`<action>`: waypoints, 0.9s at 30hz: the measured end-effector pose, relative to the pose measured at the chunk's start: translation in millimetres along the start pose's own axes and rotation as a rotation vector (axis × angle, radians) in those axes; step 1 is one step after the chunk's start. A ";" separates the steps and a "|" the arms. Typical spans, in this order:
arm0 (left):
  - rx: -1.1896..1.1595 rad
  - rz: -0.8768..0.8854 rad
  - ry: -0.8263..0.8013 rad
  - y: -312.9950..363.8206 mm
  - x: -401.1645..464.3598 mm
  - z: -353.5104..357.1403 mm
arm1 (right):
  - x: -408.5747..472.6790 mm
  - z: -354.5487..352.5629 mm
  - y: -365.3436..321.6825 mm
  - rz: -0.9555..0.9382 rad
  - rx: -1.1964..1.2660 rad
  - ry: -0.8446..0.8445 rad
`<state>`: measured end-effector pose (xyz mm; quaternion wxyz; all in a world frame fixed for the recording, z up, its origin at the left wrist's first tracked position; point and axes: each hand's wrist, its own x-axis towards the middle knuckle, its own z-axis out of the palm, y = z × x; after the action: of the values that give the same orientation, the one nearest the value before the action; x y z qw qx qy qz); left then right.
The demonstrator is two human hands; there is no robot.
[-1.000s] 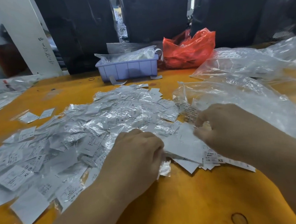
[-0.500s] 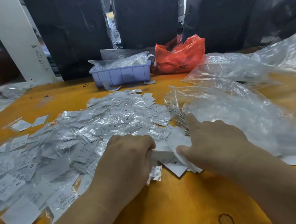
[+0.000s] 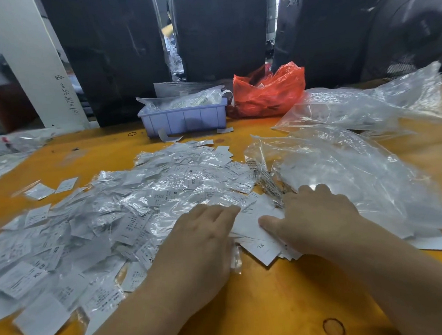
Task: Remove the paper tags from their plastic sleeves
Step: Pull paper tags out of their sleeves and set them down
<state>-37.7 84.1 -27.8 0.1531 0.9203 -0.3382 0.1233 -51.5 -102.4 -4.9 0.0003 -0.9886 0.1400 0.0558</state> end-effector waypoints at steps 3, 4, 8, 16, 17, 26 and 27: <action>0.024 0.016 -0.035 1.3 0.3 -0.5 | -1.5 0.2 -2.4 -0.018 0.001 0.006; 0.040 0.018 -0.030 2.4 0.2 -2.3 | -1.6 0.4 -3.0 -0.021 -0.002 0.007; 0.074 0.047 0.039 1.3 0.5 -0.9 | -1.5 1.0 -3.7 -0.028 -0.032 0.023; 0.079 0.045 0.111 2.4 1.5 -2.5 | -3.9 -1.1 -7.3 -0.233 0.132 0.378; 0.075 0.040 0.118 3.0 1.7 -3.9 | -3.4 -1.6 -7.0 -0.286 0.213 0.431; 0.021 -0.040 0.042 0.8 0.1 -6.4 | -3.5 -10.9 -5.3 -0.390 1.083 0.584; 0.018 -0.048 0.045 1.1 -0.3 -7.4 | -3.1 -10.7 -4.4 -0.368 1.160 0.554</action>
<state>-39.6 86.2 -20.9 0.1552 0.9264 -0.3116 0.1434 -52.0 -97.4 5.9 0.5055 -0.8137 -0.0287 -0.2856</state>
